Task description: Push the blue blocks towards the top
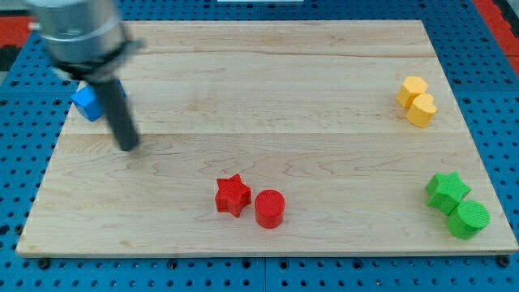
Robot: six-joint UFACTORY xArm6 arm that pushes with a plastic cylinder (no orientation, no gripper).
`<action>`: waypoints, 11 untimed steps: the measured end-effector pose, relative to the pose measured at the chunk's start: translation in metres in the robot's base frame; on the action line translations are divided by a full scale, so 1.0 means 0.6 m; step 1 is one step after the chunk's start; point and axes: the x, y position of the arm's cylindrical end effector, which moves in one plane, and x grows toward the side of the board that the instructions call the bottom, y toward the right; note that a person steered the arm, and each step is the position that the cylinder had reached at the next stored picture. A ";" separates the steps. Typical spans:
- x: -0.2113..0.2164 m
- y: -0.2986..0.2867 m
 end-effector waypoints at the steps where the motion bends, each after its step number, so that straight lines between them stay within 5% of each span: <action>1: -0.003 -0.135; 2: -0.051 -0.136; 3: -0.106 -0.038; 6: -0.102 -0.006; 8: -0.257 0.005; 11: -0.206 0.023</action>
